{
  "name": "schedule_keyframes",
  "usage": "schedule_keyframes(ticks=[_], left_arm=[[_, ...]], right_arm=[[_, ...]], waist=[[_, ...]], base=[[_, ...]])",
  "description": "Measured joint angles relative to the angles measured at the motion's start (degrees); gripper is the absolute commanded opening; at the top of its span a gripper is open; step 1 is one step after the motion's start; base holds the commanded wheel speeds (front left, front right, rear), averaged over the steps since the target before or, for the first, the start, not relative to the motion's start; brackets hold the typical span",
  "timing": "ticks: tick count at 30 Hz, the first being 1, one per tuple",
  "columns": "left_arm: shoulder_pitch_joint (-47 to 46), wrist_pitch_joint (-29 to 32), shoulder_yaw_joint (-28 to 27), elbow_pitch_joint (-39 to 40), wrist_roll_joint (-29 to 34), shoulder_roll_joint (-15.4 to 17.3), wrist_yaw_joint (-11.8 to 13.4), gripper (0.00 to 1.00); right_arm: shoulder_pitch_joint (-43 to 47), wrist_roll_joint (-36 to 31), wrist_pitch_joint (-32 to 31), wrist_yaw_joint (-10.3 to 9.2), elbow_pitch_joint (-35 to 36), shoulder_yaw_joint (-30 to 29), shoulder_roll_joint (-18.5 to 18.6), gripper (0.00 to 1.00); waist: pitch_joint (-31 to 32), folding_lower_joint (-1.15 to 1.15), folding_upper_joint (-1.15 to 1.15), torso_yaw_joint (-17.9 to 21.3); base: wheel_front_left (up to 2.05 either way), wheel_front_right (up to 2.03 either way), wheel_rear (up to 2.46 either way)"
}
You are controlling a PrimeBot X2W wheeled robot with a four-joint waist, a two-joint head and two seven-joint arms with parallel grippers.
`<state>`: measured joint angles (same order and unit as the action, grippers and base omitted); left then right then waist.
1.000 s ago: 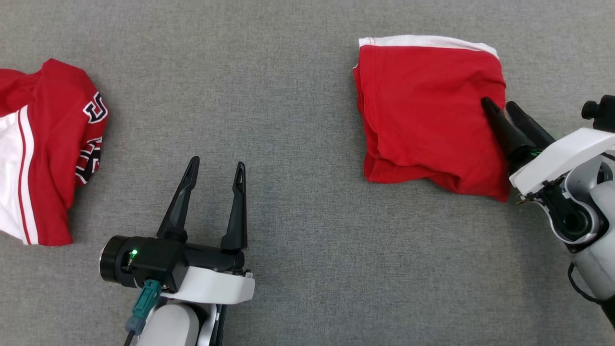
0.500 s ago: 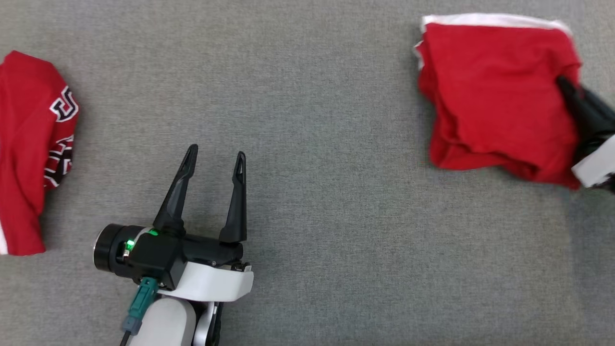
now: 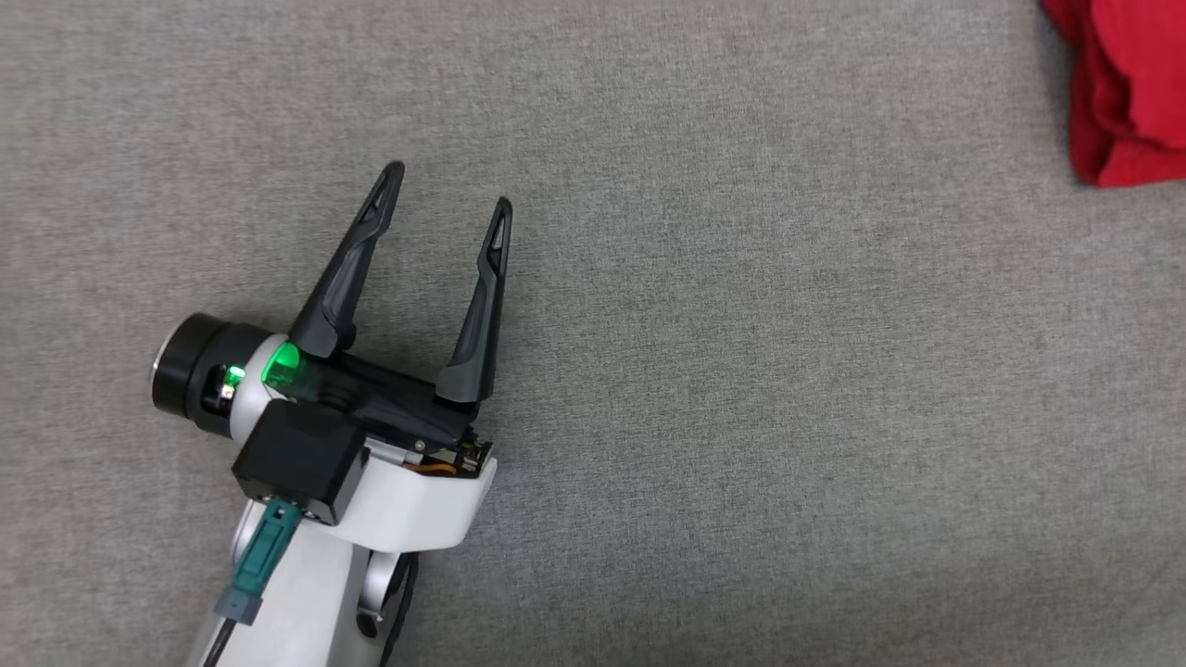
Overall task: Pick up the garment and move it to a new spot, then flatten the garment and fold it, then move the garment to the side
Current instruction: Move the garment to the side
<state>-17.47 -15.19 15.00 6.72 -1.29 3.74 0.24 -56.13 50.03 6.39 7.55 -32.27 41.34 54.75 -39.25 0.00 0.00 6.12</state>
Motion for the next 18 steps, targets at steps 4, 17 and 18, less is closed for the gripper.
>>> schedule_keyframes(ticks=[4,17,18], left_arm=[[-1.4,-0.2,-0.2,1.1,0.4,0.7,-0.4,1.00],[-1.1,-0.1,0.6,-1.2,-0.1,0.3,0.0,1.00],[-0.4,-0.1,0.4,-1.6,-0.4,0.2,0.4,1.00]], right_arm=[[-3.8,-3.4,-0.3,0.01,-2.3,0.3,1.0,0.00],[-10.8,-19.2,7.3,0.00,-19.2,-3.2,-6.7,1.00],[-10.8,-20.8,7.9,0.00,-20.0,-4.1,-8.5,1.00]], waist=[[-2.2,0.00,0.00,0.9],[0.7,0.00,0.00,-0.3],[1.6,0.00,0.00,-0.5]], base=[[0.00,0.00,0.00],[0.00,0.00,0.00],[0.00,0.00,0.00]])
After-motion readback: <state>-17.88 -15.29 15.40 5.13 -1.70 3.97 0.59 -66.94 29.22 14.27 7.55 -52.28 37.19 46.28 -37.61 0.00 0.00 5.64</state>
